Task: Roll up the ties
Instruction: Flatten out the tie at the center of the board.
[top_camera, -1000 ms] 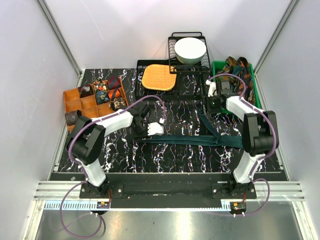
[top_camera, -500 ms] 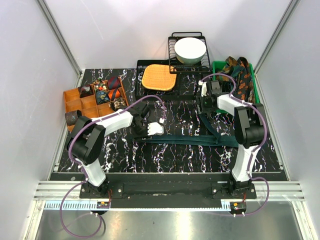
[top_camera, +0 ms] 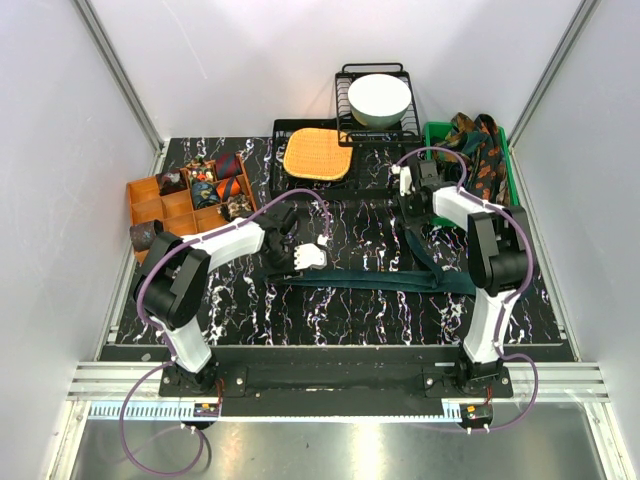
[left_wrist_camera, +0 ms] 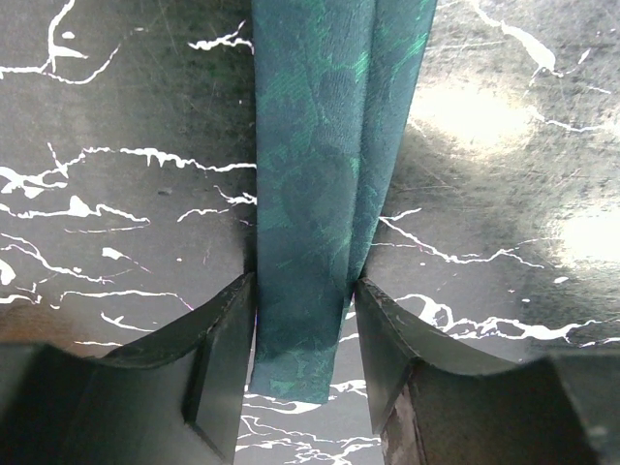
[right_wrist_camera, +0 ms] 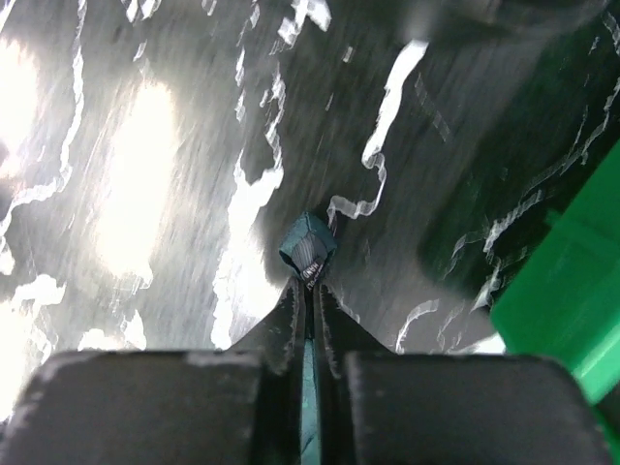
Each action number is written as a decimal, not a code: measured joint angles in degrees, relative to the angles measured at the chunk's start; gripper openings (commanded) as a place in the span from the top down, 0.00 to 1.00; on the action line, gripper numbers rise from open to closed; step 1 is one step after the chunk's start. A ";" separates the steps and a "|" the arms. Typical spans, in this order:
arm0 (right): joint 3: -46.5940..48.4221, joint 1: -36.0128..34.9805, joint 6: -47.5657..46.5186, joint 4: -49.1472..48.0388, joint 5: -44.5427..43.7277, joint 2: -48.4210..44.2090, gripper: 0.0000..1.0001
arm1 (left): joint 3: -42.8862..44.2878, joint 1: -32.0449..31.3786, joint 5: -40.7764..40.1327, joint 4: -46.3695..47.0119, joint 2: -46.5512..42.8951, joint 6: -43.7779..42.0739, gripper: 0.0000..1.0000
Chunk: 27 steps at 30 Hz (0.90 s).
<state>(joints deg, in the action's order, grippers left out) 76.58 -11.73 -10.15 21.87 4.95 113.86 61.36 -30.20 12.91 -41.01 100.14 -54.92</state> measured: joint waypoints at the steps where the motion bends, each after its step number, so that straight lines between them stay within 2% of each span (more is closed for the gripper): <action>1: -0.35 -0.11 -0.59 1.01 0.00 -0.70 1.00 | -0.02 0.11 0.04 -0.02 0.00 0.13 0.52; 4: -2.75 -0.28 -2.45 3.93 0.07 -5.38 1.00 | 0.00 0.26 0.09 -0.02 0.00 0.33 0.52; 9: -5.14 -0.31 -5.05 10.12 0.28 -18.23 1.00 | 0.00 0.33 0.09 0.00 0.00 0.81 0.52; 14: -7.72 3.87 -9.84 16.28 2.14 -29.09 0.91 | 0.00 0.48 0.11 0.02 0.00 1.20 0.52; 19: -15.26 15.67 -18.67 22.58 1.88 -33.66 0.72 | 0.00 0.66 0.13 0.04 0.00 1.44 0.52; 22: -18.36 22.80 -23.30 25.18 1.60 -33.53 0.50 | 0.00 0.81 0.31 0.04 0.00 1.49 0.52; 25: -18.84 28.11 -27.28 26.97 1.90 -33.24 0.44 | -0.02 0.98 0.39 0.11 0.00 1.46 0.52; 27: -18.69 30.84 -29.35 27.47 2.16 -33.24 0.36 | -0.11 1.14 0.52 0.22 -0.04 1.46 0.52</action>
<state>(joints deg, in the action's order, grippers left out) 57.89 19.11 -39.51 49.34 7.11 80.62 61.25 -29.06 13.43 -40.80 100.09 -53.45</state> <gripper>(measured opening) 0.550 0.482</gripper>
